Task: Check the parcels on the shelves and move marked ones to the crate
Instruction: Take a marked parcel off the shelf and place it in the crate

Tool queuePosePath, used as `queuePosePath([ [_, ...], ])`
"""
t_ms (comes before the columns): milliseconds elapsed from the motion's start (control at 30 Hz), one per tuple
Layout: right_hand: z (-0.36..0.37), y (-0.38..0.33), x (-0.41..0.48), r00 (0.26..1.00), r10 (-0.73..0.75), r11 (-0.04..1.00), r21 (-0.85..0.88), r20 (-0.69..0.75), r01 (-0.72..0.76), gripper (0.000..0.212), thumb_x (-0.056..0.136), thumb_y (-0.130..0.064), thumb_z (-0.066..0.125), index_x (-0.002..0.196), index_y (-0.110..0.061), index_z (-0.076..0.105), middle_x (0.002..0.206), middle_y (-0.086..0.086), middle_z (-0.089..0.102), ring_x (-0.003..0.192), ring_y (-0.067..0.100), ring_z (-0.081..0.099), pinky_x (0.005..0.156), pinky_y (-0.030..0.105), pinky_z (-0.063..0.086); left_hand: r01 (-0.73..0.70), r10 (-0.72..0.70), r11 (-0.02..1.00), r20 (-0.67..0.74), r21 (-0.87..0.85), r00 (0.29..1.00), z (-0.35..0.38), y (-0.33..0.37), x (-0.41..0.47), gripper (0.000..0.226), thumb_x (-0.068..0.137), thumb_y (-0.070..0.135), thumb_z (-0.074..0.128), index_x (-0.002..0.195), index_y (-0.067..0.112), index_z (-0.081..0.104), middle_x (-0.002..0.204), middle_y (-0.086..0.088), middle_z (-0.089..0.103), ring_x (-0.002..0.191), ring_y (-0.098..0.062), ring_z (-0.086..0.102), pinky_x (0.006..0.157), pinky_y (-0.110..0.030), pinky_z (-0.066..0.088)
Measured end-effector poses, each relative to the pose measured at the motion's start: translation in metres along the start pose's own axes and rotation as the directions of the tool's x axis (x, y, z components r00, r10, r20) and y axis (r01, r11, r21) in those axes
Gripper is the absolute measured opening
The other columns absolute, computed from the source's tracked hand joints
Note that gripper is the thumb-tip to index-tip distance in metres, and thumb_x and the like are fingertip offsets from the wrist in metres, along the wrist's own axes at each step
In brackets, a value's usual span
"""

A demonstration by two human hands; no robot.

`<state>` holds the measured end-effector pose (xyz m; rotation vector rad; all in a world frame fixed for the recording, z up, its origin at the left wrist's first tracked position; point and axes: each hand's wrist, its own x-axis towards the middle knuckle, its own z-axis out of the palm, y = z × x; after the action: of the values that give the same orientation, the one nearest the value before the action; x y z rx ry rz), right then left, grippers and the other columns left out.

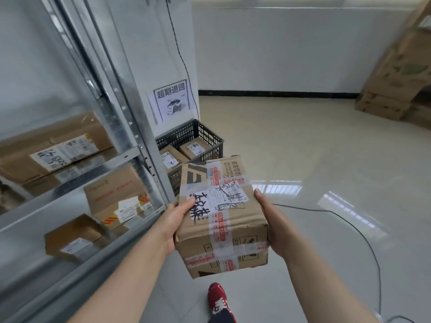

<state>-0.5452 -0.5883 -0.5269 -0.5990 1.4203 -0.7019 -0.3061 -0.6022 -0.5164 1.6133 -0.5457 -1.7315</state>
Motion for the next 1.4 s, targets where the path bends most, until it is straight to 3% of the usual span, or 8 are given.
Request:
queuePosePath([
  [100, -0.011, -0.032, 0.039, 0.999, 0.045, 0.999, -0.005, 0.023, -0.045, 0.060, 0.089, -0.078, 0.047, 0.116, -0.034, 0.076, 0.114, 0.000, 0.078, 0.117, 0.028, 0.067, 0.106, 0.054, 0.049, 0.027, -0.028, 0.999, -0.028, -0.033, 0.999, 0.019, 0.017, 0.042, 0.047, 0.090, 0.034, 0.072, 0.128, 0.016, 0.050, 0.095, -0.014, 0.078, 0.070, -0.028, 0.075, 0.052, -0.034, 0.057],
  [300, -0.023, -0.095, 0.106, 0.998, 0.068, 0.998, -0.009, -0.009, -0.069, 0.052, 0.095, -0.069, 0.049, 0.112, -0.028, 0.077, 0.107, 0.000, 0.079, 0.111, 0.028, 0.071, 0.101, 0.052, 0.053, 0.048, -0.053, 0.993, -0.044, -0.106, 0.998, 0.049, 0.059, 0.106, 0.044, 0.093, 0.032, 0.070, 0.130, 0.018, 0.051, 0.101, -0.014, 0.077, 0.078, -0.031, 0.076, 0.055, -0.038, 0.059],
  [467, -0.025, -0.139, 0.160, 0.996, 0.079, 0.997, -0.016, 0.034, -0.079, 0.053, 0.097, -0.066, 0.048, 0.114, -0.024, 0.075, 0.111, 0.006, 0.078, 0.108, 0.031, 0.072, 0.099, 0.050, 0.055, 0.055, -0.071, 0.987, -0.102, -0.150, 0.992, 0.065, 0.089, 0.154, 0.038, 0.090, 0.035, 0.071, 0.121, 0.019, 0.056, 0.103, -0.014, 0.077, 0.097, -0.036, 0.073, 0.090, -0.055, 0.056],
  [833, -0.008, -0.226, 0.330, 0.954, 0.194, 0.969, -0.194, 0.229, -0.151, 0.045, 0.095, -0.054, 0.059, 0.117, -0.016, 0.069, 0.105, 0.011, 0.079, 0.097, 0.031, 0.076, 0.083, 0.041, 0.062, 0.079, -0.157, 0.954, -0.257, -0.291, 0.954, 0.075, 0.141, 0.287, 0.038, 0.093, 0.037, 0.068, 0.124, 0.017, 0.061, 0.106, -0.013, 0.077, 0.100, -0.035, 0.073, 0.095, -0.054, 0.054],
  [967, 0.008, -0.260, 0.391, 0.921, 0.258, 0.952, -0.242, 0.294, -0.189, 0.040, 0.097, -0.047, 0.059, 0.117, -0.014, 0.068, 0.102, 0.012, 0.079, 0.087, 0.030, 0.077, 0.069, 0.035, 0.062, 0.069, -0.186, 0.935, -0.313, -0.349, 0.931, 0.076, 0.159, 0.334, 0.038, 0.094, 0.039, 0.065, 0.126, 0.018, 0.061, 0.105, -0.013, 0.077, 0.099, -0.034, 0.073, 0.087, -0.049, 0.057],
  [1100, 0.027, -0.293, 0.448, 0.913, 0.259, 0.941, -0.296, 0.316, -0.164, 0.036, 0.096, -0.045, 0.062, 0.109, -0.013, 0.070, 0.097, 0.012, 0.080, 0.083, 0.029, 0.077, 0.073, 0.037, 0.063, 0.051, -0.203, 0.918, -0.357, -0.392, 0.912, 0.071, 0.187, 0.381, 0.036, 0.095, 0.039, 0.065, 0.125, 0.020, 0.062, 0.103, -0.011, 0.078, 0.094, -0.030, 0.074, 0.074, -0.040, 0.058],
  [1233, 0.044, -0.321, 0.501, 0.918, 0.230, 0.941, -0.315, 0.325, -0.124, 0.031, 0.096, -0.043, 0.062, 0.107, -0.015, 0.070, 0.092, 0.010, 0.080, 0.078, 0.028, 0.075, 0.078, 0.040, 0.060, 0.047, -0.205, 0.924, -0.388, -0.379, 0.899, 0.066, 0.219, 0.428, 0.032, 0.096, 0.039, 0.063, 0.120, 0.017, 0.067, 0.102, -0.011, 0.078, 0.097, -0.031, 0.073, 0.089, -0.046, 0.057],
  [1400, 0.062, -0.347, 0.556, 0.924, 0.200, 0.950, -0.294, 0.324, -0.103, 0.024, 0.096, -0.039, 0.063, 0.103, -0.017, 0.067, 0.079, 0.005, 0.077, 0.067, 0.024, 0.073, 0.065, 0.035, 0.060, 0.021, -0.181, 0.929, -0.402, -0.370, 0.898, 0.061, 0.257, 0.481, 0.027, 0.097, 0.036, 0.062, 0.111, 0.015, 0.070, 0.093, -0.010, 0.079, 0.087, -0.028, 0.074, 0.083, -0.041, 0.057],
])
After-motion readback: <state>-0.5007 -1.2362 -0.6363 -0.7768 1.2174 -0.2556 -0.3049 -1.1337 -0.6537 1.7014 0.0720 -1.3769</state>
